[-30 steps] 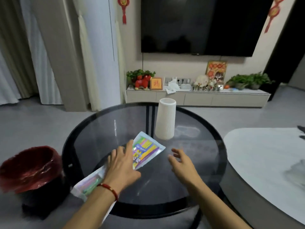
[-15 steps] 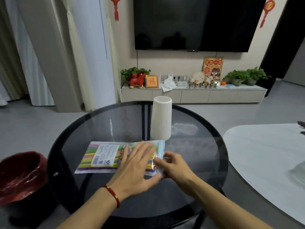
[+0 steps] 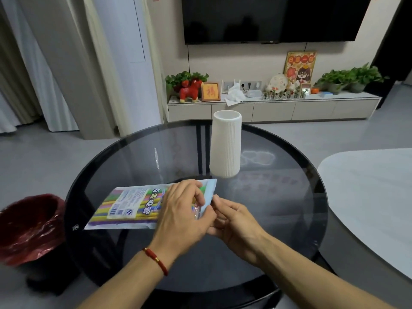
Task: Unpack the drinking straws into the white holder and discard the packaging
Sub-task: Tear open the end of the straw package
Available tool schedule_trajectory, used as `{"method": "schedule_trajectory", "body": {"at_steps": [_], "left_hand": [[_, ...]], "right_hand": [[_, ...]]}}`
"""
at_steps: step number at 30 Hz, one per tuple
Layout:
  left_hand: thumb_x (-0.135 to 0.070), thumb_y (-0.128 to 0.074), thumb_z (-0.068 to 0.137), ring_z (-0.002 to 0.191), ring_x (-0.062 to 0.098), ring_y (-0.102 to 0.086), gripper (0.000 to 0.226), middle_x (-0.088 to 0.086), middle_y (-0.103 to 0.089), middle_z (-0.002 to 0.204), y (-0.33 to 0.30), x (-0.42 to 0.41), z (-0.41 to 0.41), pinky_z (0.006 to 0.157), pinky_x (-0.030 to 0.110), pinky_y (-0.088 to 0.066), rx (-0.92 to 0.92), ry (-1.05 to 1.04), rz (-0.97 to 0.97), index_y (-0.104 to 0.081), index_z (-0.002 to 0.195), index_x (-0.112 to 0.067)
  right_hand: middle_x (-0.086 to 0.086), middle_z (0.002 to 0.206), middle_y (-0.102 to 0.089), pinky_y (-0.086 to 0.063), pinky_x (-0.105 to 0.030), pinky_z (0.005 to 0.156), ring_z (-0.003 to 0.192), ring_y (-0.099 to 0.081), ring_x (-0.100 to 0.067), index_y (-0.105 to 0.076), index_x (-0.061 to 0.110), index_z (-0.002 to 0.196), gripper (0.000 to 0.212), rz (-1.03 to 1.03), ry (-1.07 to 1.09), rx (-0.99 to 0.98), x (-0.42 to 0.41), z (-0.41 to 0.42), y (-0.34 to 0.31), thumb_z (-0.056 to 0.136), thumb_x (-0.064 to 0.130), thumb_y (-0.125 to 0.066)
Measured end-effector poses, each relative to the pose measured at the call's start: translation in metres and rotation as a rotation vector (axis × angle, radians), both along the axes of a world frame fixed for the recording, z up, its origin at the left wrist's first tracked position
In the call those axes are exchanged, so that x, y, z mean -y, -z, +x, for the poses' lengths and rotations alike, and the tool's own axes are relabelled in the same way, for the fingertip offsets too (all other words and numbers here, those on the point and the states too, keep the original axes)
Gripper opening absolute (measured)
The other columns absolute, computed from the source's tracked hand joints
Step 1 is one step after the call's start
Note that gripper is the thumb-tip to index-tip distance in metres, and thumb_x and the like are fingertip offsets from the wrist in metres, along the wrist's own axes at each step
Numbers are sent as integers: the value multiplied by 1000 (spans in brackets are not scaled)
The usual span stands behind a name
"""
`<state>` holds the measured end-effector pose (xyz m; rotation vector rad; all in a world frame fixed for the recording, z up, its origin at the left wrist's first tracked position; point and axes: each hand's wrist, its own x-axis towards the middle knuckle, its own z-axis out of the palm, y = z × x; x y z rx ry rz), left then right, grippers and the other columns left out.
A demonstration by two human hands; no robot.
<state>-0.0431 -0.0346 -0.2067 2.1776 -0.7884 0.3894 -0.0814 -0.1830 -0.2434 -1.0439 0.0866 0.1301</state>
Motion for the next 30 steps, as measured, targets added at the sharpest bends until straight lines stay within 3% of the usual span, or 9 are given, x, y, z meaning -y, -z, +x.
{"method": "schedule_trajectory", "body": {"at_steps": [5,17,19,22,24,30], "left_hand": [[-31,-63,77,104,13,-53,21,-7,-59,107,-1,0,-2,91,37,-42,-21,-14,-7,-50,70,-15],[-25,-74,80,102,13,-52,33,-7,-56,106,-15,8,-5,88,27,-38,-81,-82,-2,-51,62,-11],[-25,-75,80,103,12,-51,32,-8,-56,106,-16,7,-5,86,22,-37,-96,-87,-6,-53,61,-11],[-25,-75,78,104,10,-52,29,-9,-55,105,-18,4,-4,82,9,-31,-121,-87,-12,-56,61,-11],[-25,-76,78,104,10,-52,28,-9,-54,105,-19,3,-4,81,13,-32,-108,-79,11,-56,62,-12],[-29,-76,78,102,8,-51,31,-9,-55,105,-24,2,-8,82,6,-32,-41,-77,13,-53,62,-15]], "right_hand": [[-23,117,-76,-61,-36,86,99,-76,-26,-76,4,117,39,-36,10,-5,1,0,2,100,37,-65],[-10,114,-79,-60,-28,83,90,-75,-14,-79,11,117,39,45,-40,-70,-1,-4,-3,94,40,-68],[-8,112,-79,-60,-30,88,90,-75,-13,-78,11,118,39,69,-55,-70,-2,-4,-3,94,40,-68],[-9,118,-78,-60,-26,83,92,-76,-13,-77,11,121,35,94,-73,-75,-2,-5,-3,98,35,-66],[-8,118,-78,-59,-25,82,92,-76,-12,-77,12,121,34,119,-77,-78,-2,-5,-3,97,35,-66],[-9,126,-75,-57,-28,93,108,-73,-14,-75,14,125,33,173,-106,-59,-4,-5,-4,101,34,-66]]}}
